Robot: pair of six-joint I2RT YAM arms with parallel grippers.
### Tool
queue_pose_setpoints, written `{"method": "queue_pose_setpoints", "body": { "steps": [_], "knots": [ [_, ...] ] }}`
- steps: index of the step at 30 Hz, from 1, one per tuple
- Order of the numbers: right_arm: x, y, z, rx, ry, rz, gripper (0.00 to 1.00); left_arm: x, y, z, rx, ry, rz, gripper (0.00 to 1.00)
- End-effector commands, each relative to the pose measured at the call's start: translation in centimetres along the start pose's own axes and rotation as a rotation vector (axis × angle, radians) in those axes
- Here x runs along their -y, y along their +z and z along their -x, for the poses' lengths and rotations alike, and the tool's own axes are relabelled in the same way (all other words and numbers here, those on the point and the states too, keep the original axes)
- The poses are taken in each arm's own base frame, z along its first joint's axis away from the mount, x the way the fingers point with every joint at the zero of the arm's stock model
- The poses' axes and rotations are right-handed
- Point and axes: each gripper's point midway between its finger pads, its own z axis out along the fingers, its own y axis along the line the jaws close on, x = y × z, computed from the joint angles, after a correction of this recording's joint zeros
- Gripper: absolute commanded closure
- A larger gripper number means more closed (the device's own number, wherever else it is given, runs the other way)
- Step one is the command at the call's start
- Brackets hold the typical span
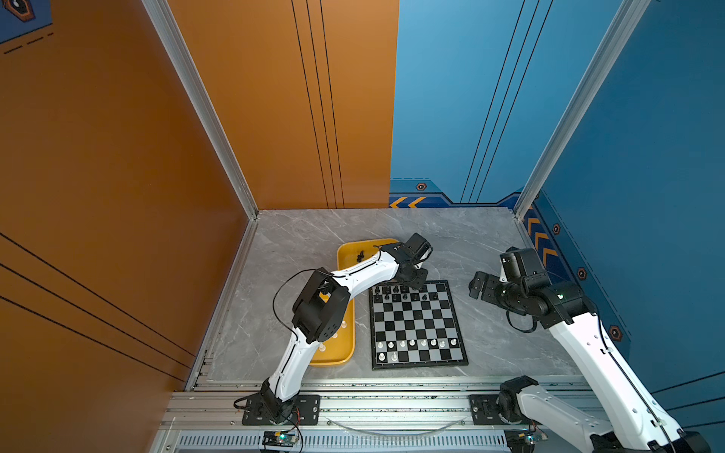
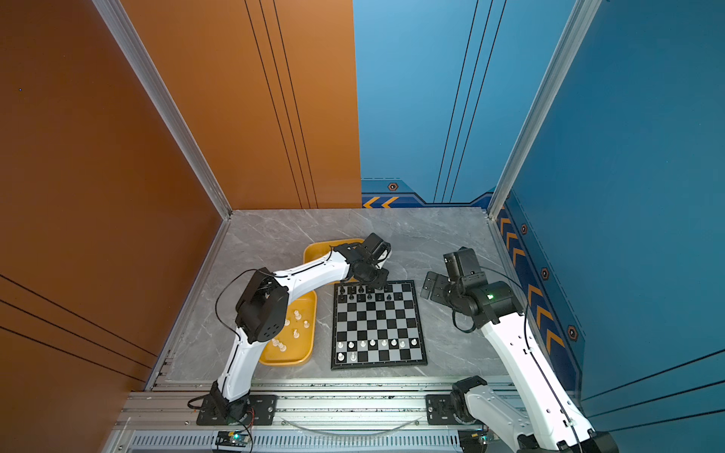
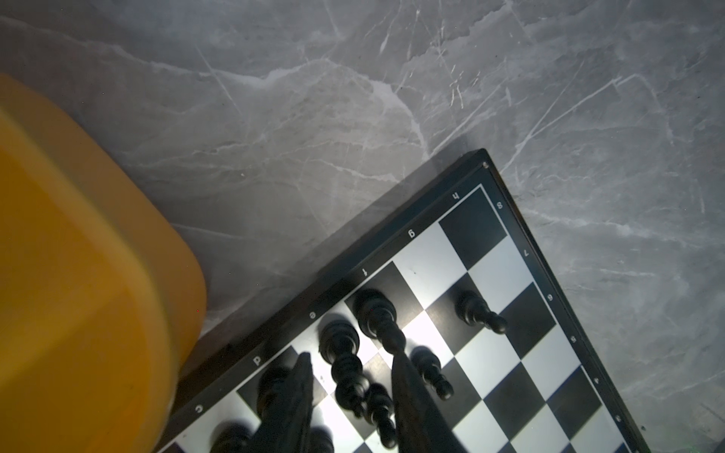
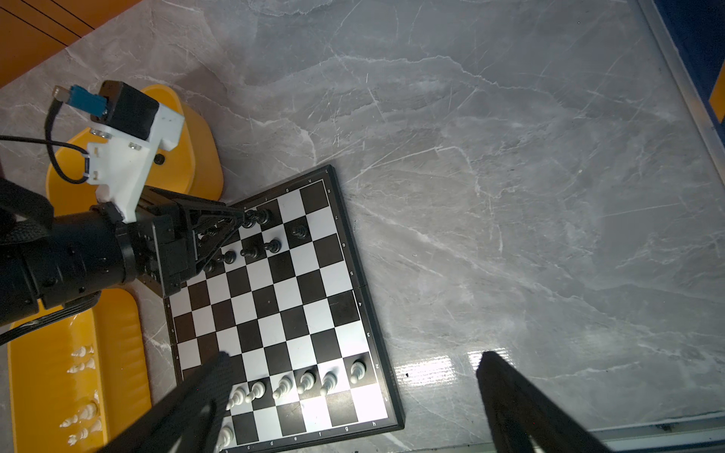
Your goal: Set up the chess pieces on the board
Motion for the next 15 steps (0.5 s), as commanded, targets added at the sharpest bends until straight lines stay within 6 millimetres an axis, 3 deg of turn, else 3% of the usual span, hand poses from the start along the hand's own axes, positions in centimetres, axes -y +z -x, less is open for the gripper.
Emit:
{"method": "queue_pose_setpoints", "body": {
  "steps": [1, 9, 15],
  "knots": [
    [0.1, -0.1, -0.3, -0.019, 0.0, -0.001, 0.0, 0.4, -2.7, 1.3, 0.048, 0.005, -0.003, 0.64],
    [-0.5, 0.1, 0.3, -0.017, -0.001, 0.01, 0.0, 0.0, -4.9, 2.4, 0.089, 0.003, 0.011, 0.62],
    [-1.6, 0.8, 1.3, -0.02, -0.016, 0.026, 0.0, -1.6, -7.4, 3.6, 0.132, -0.019, 0.048, 0.58]
  ]
}}
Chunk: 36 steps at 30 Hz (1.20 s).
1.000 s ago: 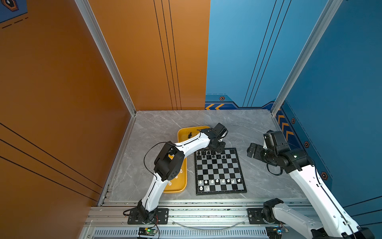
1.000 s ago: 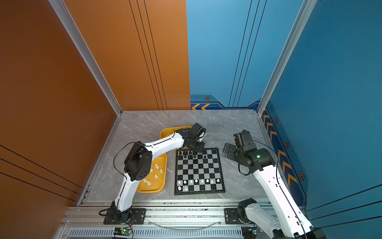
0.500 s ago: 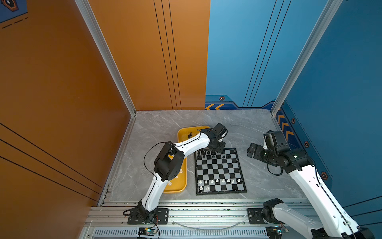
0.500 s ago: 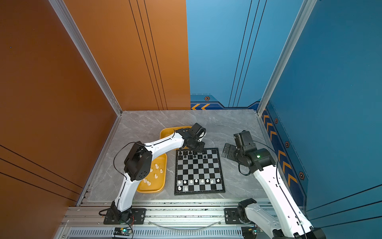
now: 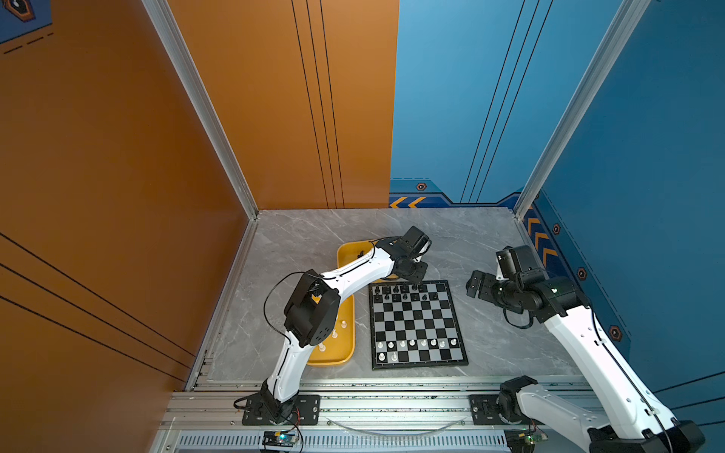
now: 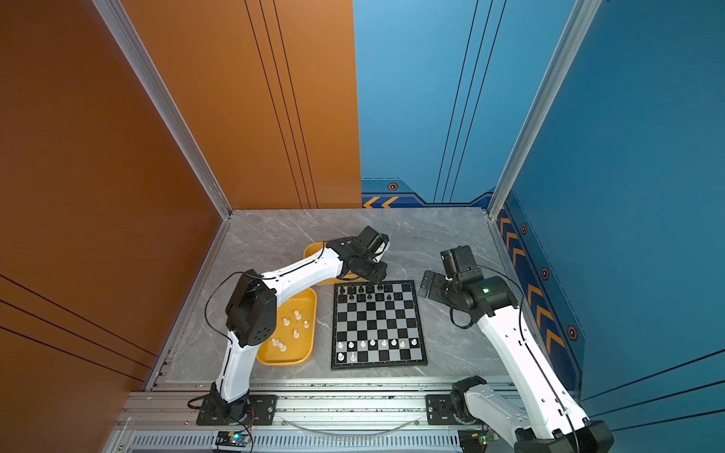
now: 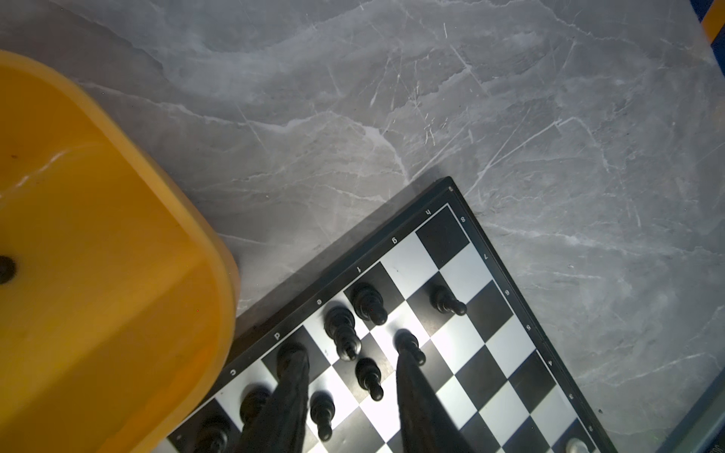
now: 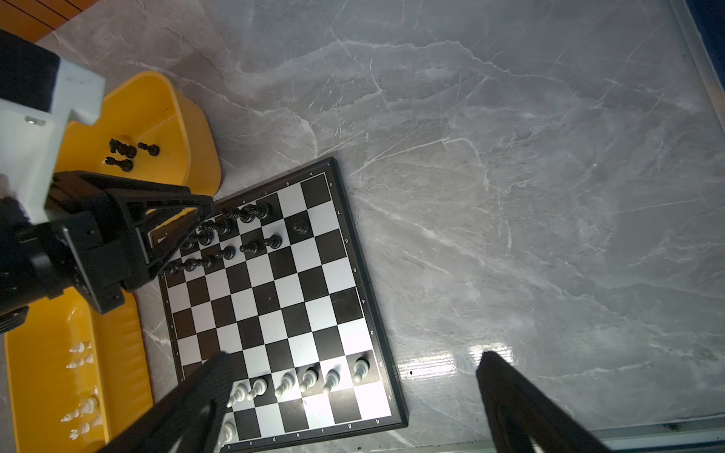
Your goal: Set up the chess pieces on the board
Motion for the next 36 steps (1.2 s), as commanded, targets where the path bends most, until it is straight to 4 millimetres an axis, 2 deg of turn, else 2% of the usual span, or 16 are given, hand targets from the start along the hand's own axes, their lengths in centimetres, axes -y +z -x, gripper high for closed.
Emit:
{"method": "queue_pose_setpoints", "body": {
  "steps": [1, 4, 7, 12, 17, 20, 25, 27, 28, 32, 36],
  "knots": [
    [-1.3, -0.2, 1.5, 0.025, -0.018, 0.033, 0.0, -1.6, -3.7, 2.1, 0.064, -0.015, 0.051, 0.57],
    [-2.4, 0.6, 2.2, 0.02, -0.048, 0.031, 0.0, -4.2, -4.7, 2.5, 0.075, -0.057, 0.114, 0.54],
    [-4.1, 1.7, 3.3, 0.015, -0.103, 0.018, 0.0, -7.6, -5.2, 2.5, 0.071, -0.115, 0.175, 0.54],
    [-8.4, 4.2, 5.3, -0.013, -0.185, 0.039, 0.0, -13.2, -5.1, 1.7, 0.048, -0.218, 0.24, 0.54],
    [-12.8, 6.8, 7.2, -0.045, -0.256, 0.081, 0.02, -16.9, -4.7, 1.6, 0.036, -0.288, 0.259, 0.57],
    [-15.3, 8.6, 8.3, -0.064, -0.31, 0.08, 0.12, -18.4, -4.8, 1.7, 0.041, -0.332, 0.271, 0.6],
    [-19.8, 12.1, 9.1, -0.107, -0.392, 0.125, 0.48, -19.7, -5.3, 1.0, 0.036, -0.371, 0.292, 0.61],
    [-21.4, 13.6, 9.0, -0.121, -0.418, 0.14, 0.52, -20.0, -5.9, 0.7, 0.04, -0.382, 0.298, 0.6],
    [-22.0, 15.2, 8.6, -0.141, -0.43, 0.136, 0.52, -20.1, -6.3, 0.4, 0.04, -0.388, 0.3, 0.6],
    [-24.7, 18.4, 7.5, -0.17, -0.461, 0.166, 0.56, -20.6, -8.0, -0.5, 0.048, -0.396, 0.303, 0.58],
    [-26.4, 21.1, 6.0, -0.198, -0.49, 0.176, 0.57, -21.6, -9.6, -1.3, 0.059, -0.413, 0.305, 0.55]
  ]
}}
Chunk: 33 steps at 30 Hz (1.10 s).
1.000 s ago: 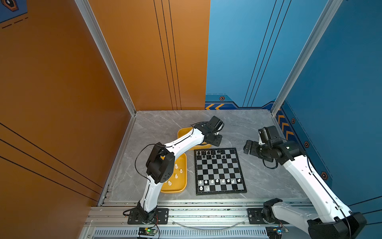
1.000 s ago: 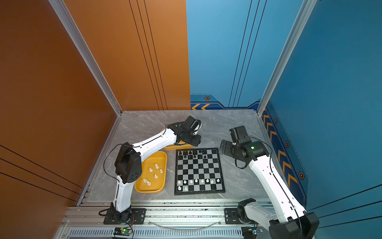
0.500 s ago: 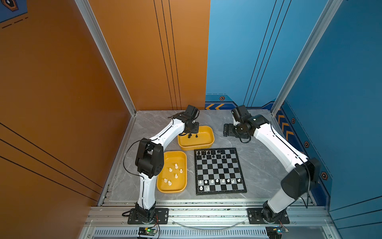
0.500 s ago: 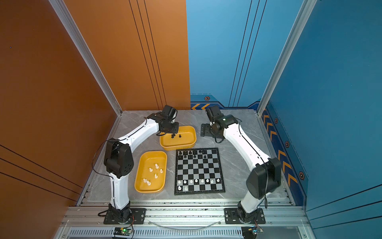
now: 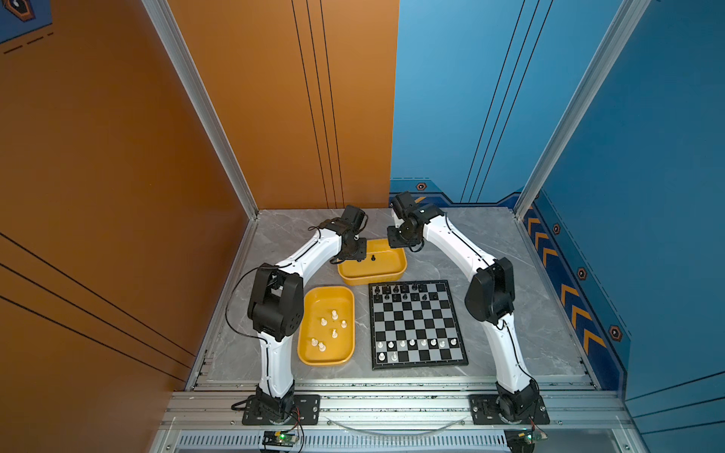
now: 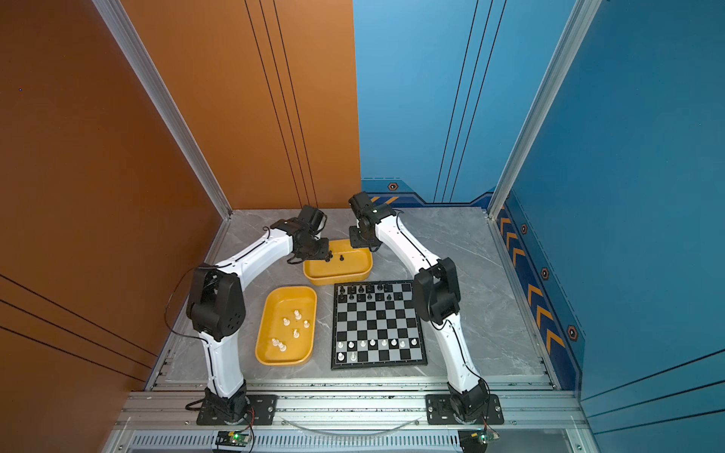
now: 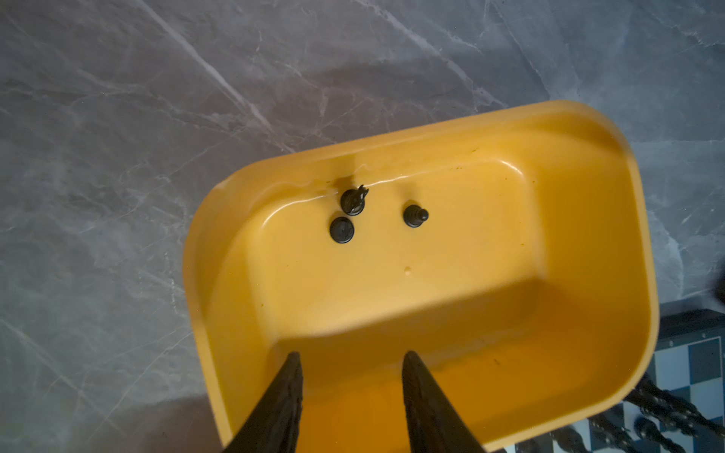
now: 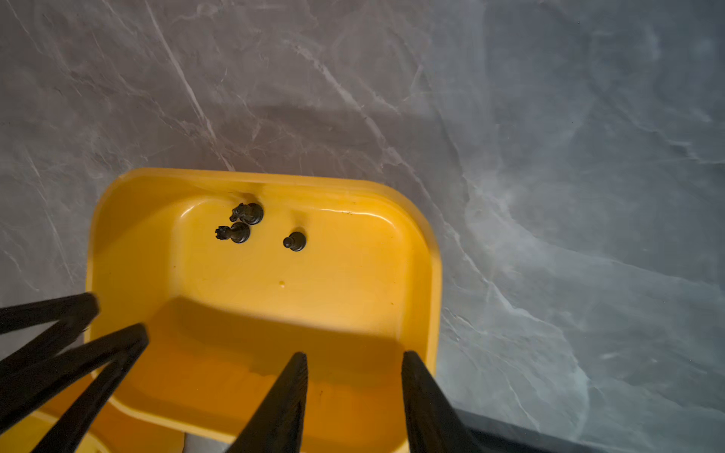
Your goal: Set up the chess pieces on the board
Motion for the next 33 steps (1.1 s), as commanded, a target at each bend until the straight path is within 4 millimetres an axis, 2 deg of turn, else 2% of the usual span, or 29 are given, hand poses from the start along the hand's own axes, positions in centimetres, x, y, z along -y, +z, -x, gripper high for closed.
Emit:
{"method": "queue_pose_setpoints", "body": {
  "steps": [1, 6, 13, 19, 27, 33],
  "knots": [
    [-1.7, 0.6, -0.4, -0.027, -0.038, 0.031, 0.57, -1.7, -2.8, 0.7, 0.039, -0.029, -0.007, 0.54],
    [-2.7, 2.8, -0.6, -0.041, -0.039, 0.038, 0.55, -3.1, -4.0, 1.0, 0.07, -0.08, -0.038, 0.51],
    [-3.1, 4.6, -1.2, -0.057, -0.048, 0.027, 0.53, -3.5, -5.0, 1.3, 0.099, -0.097, -0.063, 0.48],
    [-3.5, 6.2, -1.7, -0.06, -0.072, 0.02, 0.61, -3.8, -4.8, 0.7, 0.084, -0.105, -0.065, 0.48],
    [-4.7, 8.4, -1.1, -0.008, -0.099, 0.026, 0.63, -4.1, -5.2, -0.1, 0.079, -0.108, -0.061, 0.48],
    [-4.8, 9.1, -0.6, 0.017, -0.096, 0.03, 0.62, -4.2, -5.6, -0.1, 0.087, -0.113, -0.06, 0.48]
  ]
}}
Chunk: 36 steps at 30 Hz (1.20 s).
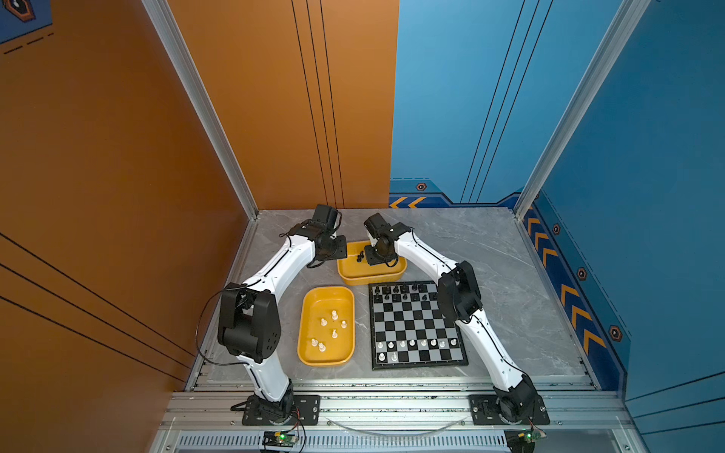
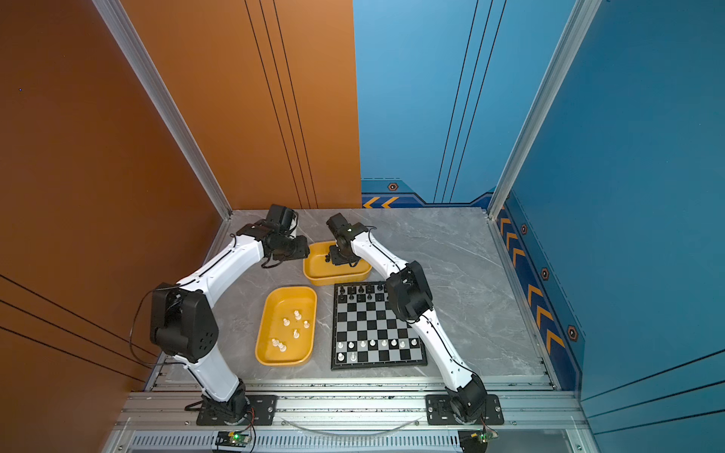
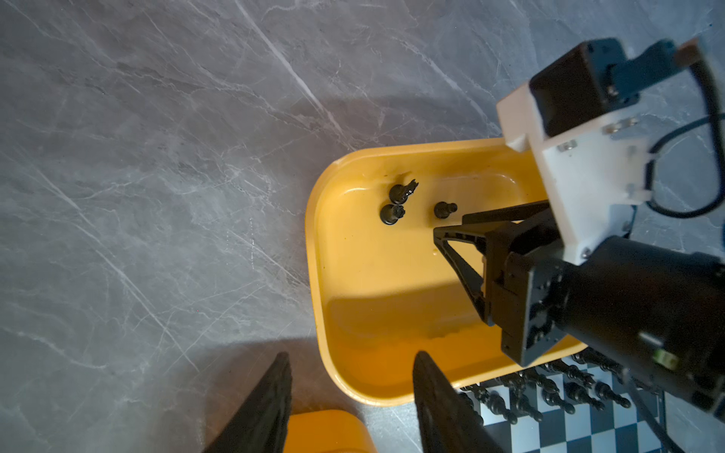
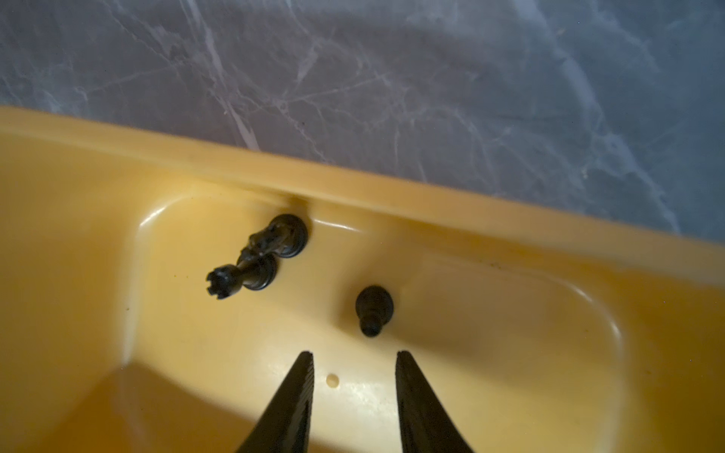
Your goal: Set up the chess pieces on the board
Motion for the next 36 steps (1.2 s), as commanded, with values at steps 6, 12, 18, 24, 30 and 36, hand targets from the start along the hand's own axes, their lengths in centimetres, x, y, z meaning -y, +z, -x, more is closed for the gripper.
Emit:
{"method": "queue_pose_setpoints", "body": {
  "steps": [6, 12, 18, 24, 30, 36],
  "knots": [
    [0.9, 0.4, 1.8, 0.067, -0.008, -0.043, 0.61, 0.0, -1.1, 0.1, 0.012, -0.024, -0.02, 0.49],
    [1.2, 0.9, 1.9, 0.072, -0.018, -0.055, 0.64, -0.2, -1.3, -0.2, 0.013, -0.027, -0.013, 0.49],
    [1.5, 1.5, 2.1, 0.08, -0.026, -0.072, 0.67, -0.3, -1.5, -0.2, 0.016, -0.03, -0.011, 0.49],
    [1.8, 1.8, 2.4, 0.09, -0.023, -0.079, 0.7, -0.2, -1.6, -0.3, 0.017, -0.03, -0.014, 0.49],
    [1.8, 2.1, 2.3, 0.087, -0.02, -0.068, 0.77, -0.2, -1.6, -0.2, 0.017, -0.031, -0.013, 0.49],
    [1.5, 1.8, 2.2, 0.078, -0.016, -0.048, 0.86, -0.3, -1.5, -0.3, 0.014, -0.031, -0.009, 0.49]
  ]
}}
